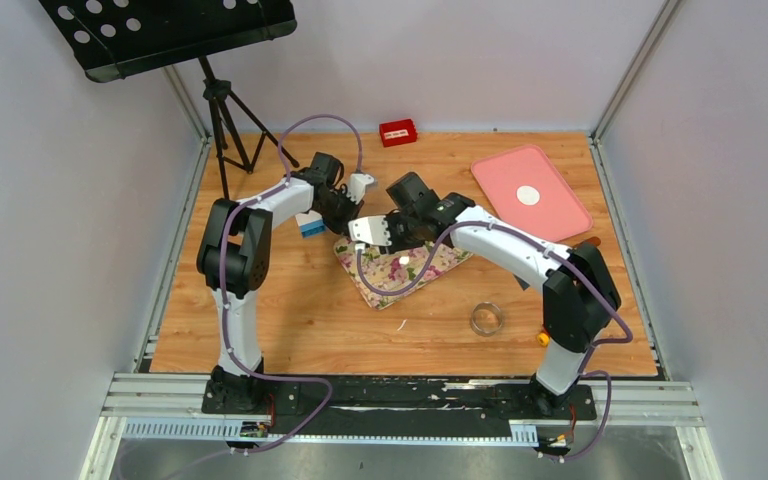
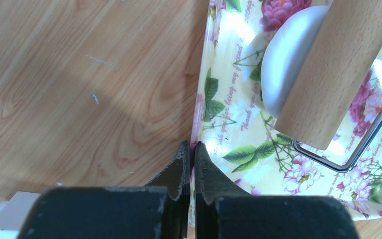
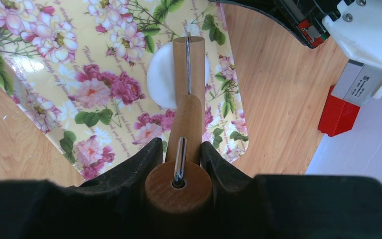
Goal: Roll out the dumpling wrappers from the dough
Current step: Flatten out the dough on the work surface.
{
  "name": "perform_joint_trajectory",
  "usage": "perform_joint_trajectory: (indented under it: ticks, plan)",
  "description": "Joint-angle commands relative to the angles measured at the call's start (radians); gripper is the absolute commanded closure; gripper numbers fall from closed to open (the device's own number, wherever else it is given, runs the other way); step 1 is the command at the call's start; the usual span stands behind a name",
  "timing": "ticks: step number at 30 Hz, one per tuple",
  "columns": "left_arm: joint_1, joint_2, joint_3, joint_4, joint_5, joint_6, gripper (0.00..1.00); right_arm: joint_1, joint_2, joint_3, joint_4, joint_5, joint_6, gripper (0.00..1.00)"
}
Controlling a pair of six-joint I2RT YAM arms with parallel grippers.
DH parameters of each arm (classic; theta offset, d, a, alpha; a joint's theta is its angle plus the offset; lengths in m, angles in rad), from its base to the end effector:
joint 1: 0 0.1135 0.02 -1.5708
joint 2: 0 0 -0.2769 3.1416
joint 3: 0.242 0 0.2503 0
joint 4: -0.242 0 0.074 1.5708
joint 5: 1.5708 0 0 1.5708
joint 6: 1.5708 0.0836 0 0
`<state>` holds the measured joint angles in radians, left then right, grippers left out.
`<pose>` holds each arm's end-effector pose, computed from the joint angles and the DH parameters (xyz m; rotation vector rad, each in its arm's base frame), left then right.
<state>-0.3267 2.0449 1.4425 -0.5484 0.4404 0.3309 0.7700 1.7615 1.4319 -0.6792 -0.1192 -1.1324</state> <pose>0.4068 -0.1755 0.1350 0.9799 2.4787 -0.5947 0.2842 0.2894 0.2306 -2.1164 1.4553 0.0171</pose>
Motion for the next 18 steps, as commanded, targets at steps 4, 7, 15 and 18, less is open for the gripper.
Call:
perform_joint_trajectory:
  ticks: [4,7,15,18]
  plan:
    - [0.000,0.028,0.025,-0.002,-0.027,-0.020,1.00,0.023,0.006,-0.084,-0.190,-0.082,0.053,1.00]
    - [0.000,0.030,0.027,-0.004,-0.026,-0.020,1.00,0.029,-0.001,-0.097,-0.197,-0.087,0.057,1.00]
    - [0.000,0.029,0.026,-0.004,-0.028,-0.021,1.00,0.036,-0.048,-0.144,-0.199,-0.103,0.053,1.00]
    - [0.000,0.029,0.025,-0.004,-0.028,-0.024,1.00,0.037,-0.064,-0.162,-0.187,-0.110,0.050,1.00]
